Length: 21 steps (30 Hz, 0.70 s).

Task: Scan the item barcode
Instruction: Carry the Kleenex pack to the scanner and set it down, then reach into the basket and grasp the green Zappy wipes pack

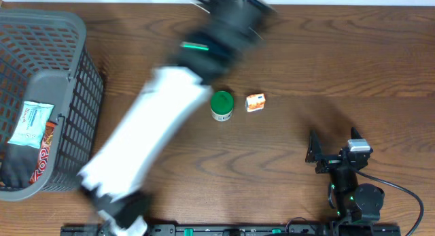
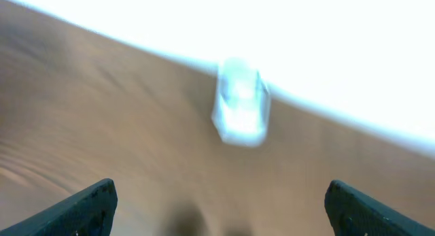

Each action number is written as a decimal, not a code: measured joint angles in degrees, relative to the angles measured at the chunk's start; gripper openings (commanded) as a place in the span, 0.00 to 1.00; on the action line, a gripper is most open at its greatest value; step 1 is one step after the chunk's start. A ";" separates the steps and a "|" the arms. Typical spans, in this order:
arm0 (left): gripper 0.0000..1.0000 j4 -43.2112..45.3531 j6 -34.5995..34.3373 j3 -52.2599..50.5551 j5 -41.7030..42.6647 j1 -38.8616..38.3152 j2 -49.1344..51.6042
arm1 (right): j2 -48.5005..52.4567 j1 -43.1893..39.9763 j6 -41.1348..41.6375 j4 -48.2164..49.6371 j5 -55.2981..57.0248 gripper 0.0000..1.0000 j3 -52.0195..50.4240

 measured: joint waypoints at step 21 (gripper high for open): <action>0.98 -18.64 2.32 -14.12 15.52 66.95 2.60 | -0.02 0.00 0.00 0.02 0.02 0.99 0.00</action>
